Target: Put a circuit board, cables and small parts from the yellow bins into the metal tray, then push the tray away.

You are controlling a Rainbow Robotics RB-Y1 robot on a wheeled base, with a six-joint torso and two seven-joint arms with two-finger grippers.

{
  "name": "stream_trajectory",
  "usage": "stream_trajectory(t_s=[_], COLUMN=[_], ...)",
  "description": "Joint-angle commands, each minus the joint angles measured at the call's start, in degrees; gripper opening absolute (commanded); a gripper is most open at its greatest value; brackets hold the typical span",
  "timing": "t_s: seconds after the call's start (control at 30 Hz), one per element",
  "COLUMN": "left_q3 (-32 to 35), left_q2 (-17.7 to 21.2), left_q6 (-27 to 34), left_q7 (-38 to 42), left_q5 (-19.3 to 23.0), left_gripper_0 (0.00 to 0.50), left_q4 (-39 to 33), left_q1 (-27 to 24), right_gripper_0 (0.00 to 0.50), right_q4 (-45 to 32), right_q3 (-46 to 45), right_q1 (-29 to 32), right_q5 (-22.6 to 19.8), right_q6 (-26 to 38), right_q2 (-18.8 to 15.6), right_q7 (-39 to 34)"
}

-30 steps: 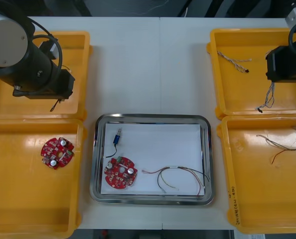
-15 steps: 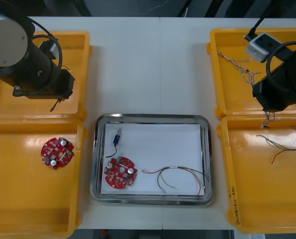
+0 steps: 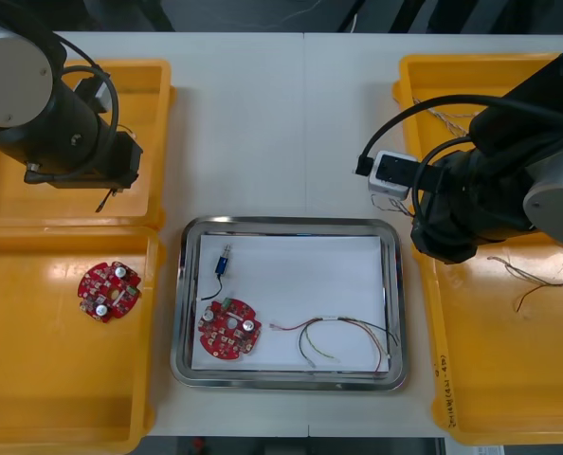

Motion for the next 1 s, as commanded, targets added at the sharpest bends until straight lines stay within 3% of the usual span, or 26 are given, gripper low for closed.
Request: stream_trajectory(t_s=[0.03, 0.4, 0.57, 0.77, 1.0], left_q3=[1.2, 1.3, 1.3, 1.3, 1.3], left_q2=[-0.5, -0.5, -0.5, -0.5, -0.5], left_q6=[0.5, 0.5, 0.5, 0.5, 0.5], left_q7=[5.3, 5.6, 5.7, 5.7, 5.7], left_q5=[0.1, -0.7, -1.2, -1.2, -1.2], left_gripper_0=[0.000, 0.000, 0.000, 0.000, 0.000], left_q4=[-1.8, -1.8, -1.8, -1.8, -1.8], left_q1=[-2.5, -2.5, -2.4, -2.4, -2.5], right_gripper_0=[0.000, 0.000, 0.000, 0.000, 0.000], right_q4=[1.7, 10.5, 11.7, 11.9, 15.5], right_q3=[5.6, 14.3, 16.6, 21.3, 22.8], right_q1=[-5.5, -11.7, -11.9, -11.9, -11.9], right_q5=[1.4, 3.8, 4.0, 8.4, 8.7], right_q6=[-0.6, -1.1, -3.0, -5.1, -6.0], right_q2=[2.4, 9.2, 9.7, 10.2, 12.9], right_q7=[3.0, 3.6, 4.2, 4.6, 5.1])
